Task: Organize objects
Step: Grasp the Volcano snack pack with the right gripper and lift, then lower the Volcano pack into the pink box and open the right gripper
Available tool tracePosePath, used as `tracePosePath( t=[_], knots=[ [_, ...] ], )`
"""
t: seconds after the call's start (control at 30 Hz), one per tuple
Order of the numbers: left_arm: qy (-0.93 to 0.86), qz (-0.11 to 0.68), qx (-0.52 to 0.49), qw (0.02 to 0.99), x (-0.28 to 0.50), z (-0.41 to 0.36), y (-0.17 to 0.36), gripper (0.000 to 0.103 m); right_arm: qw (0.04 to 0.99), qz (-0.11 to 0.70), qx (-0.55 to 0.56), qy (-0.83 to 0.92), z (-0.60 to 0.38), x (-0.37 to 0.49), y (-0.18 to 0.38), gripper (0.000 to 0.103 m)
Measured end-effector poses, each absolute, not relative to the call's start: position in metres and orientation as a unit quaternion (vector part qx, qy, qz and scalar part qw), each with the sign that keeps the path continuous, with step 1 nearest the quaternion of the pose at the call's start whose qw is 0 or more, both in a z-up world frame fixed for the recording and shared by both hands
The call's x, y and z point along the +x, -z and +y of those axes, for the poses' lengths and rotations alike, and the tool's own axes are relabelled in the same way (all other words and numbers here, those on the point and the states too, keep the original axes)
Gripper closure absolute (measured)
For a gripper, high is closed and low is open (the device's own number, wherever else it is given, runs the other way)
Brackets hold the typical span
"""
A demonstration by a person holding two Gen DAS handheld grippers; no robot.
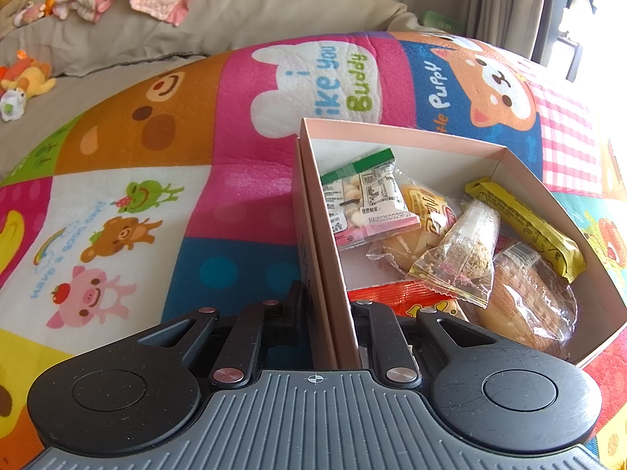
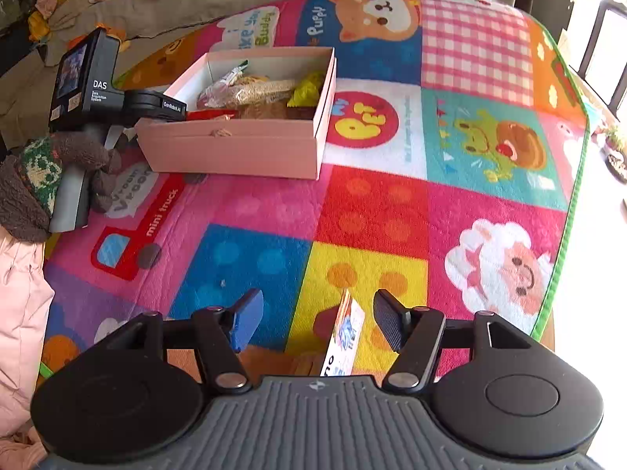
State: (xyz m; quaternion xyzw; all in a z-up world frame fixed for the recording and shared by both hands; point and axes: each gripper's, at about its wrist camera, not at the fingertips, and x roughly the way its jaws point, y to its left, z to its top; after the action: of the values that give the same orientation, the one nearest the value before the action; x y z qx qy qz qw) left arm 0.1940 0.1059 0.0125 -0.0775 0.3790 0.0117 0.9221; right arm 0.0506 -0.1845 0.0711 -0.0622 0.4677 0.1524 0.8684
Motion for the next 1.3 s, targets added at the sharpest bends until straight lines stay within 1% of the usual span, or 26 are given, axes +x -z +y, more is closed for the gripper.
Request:
tracePosePath(
  t=[0.17,0.27,0.3,0.33,0.53,0.73,0.93,1.0,1.03,1.07,1.13,1.3],
  knots=[
    [-0.012,0.379,-0.077,0.922,0.194,0.106,-0.012,0.087,0.859,0.494,-0.033,-0.134,-0.199,0.042,-0.051,0.04],
    [-0.012,0.379,-0.077,0.922,0.194,0.106,-0.012,0.087,0.855,0.494,-0.013,-0.158,-0.198,0.032,-0.053,0.04],
    [-0.012,0.379,-0.077,0.922,0.194,0.106,-0.012,0.087,0.854,0.49,-0.014,-0.173,-0.194,0.028,-0.055,0.04],
    [-0.012,0.379,-0.077,0.922,0.194,0.107,-0.012,0.087,0.854,0.485,-0.018,-0.186,-0.19,0.025,-0.058,0.038],
    [-0.012,0.379,-0.077,0.922,0.194,0.106,-0.012,0.087,0.86,0.469,-0.027,-0.199,-0.18,0.02,-0.066,0.038],
    [-0.012,0.379,-0.076,0.922,0.194,0.106,-0.012,0.087,0.857,0.489,-0.029,-0.161,-0.184,0.029,-0.051,0.038],
    [-0.012,0.379,-0.076,0.922,0.194,0.106,-0.012,0.087,0.849,0.499,-0.025,-0.168,-0.172,0.034,-0.038,0.038],
    [-0.012,0.379,-0.076,0.922,0.194,0.106,-0.012,0.087,0.848,0.501,-0.041,-0.167,-0.166,0.033,-0.035,0.042],
    [-0.012,0.379,-0.076,0.922,0.194,0.106,-0.012,0.087,0.85,0.496,-0.055,-0.165,-0.163,0.032,-0.035,0.052],
    [-0.012,0.379,-0.076,0.922,0.194,0.106,-0.012,0.087,0.851,0.495,-0.066,-0.165,-0.161,0.031,-0.035,0.057],
    [-0.012,0.379,-0.076,0.922,0.194,0.106,-0.012,0.087,0.847,0.497,-0.068,-0.176,-0.159,0.03,-0.037,0.059],
    [-0.012,0.378,-0.076,0.922,0.194,0.106,-0.012,0.087,0.848,0.486,-0.074,-0.196,-0.149,0.03,-0.047,0.059]
  ],
)
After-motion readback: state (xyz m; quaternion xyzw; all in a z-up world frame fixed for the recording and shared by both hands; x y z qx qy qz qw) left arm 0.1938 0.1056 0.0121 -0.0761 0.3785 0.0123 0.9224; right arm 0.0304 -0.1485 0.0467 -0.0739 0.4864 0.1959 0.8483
